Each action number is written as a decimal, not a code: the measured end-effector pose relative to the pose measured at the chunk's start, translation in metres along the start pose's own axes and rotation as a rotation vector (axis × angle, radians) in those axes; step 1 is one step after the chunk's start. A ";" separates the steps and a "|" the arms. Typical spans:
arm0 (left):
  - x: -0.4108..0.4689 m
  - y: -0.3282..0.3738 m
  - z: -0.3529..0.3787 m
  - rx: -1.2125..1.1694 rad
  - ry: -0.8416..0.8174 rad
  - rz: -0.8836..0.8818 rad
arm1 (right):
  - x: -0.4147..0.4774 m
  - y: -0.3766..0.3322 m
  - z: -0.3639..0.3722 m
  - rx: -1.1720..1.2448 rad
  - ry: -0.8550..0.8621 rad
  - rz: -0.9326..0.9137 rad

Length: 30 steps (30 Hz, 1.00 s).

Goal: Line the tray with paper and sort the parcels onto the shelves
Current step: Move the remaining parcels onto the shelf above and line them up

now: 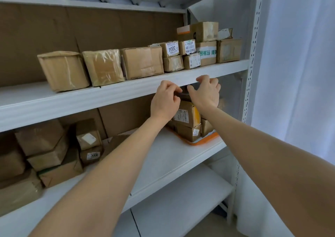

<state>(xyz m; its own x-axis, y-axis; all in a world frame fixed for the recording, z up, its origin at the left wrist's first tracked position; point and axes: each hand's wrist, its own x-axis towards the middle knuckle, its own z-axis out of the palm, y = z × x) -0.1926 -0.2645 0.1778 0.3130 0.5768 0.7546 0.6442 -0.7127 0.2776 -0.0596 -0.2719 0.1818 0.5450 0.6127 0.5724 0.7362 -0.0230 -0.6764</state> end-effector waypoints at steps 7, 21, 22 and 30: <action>-0.096 -0.047 0.008 0.080 -0.362 -0.381 | -0.074 0.013 0.037 0.003 -0.216 0.054; -0.164 -0.196 -0.026 0.126 -0.397 -0.737 | -0.162 -0.013 0.170 -0.049 -0.696 0.213; -0.166 -0.212 -0.030 0.102 -0.388 -0.784 | -0.167 -0.017 0.183 -0.041 -0.739 0.235; -0.170 -0.321 -0.027 -0.317 -0.407 -1.266 | -0.199 -0.034 0.272 0.276 -0.933 0.645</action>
<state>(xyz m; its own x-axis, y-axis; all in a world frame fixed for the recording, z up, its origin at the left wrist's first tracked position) -0.4713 -0.1450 -0.0233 -0.1484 0.9334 -0.3267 0.4719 0.3571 0.8061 -0.3023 -0.1778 -0.0347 0.1949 0.8957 -0.3996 0.2552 -0.4398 -0.8611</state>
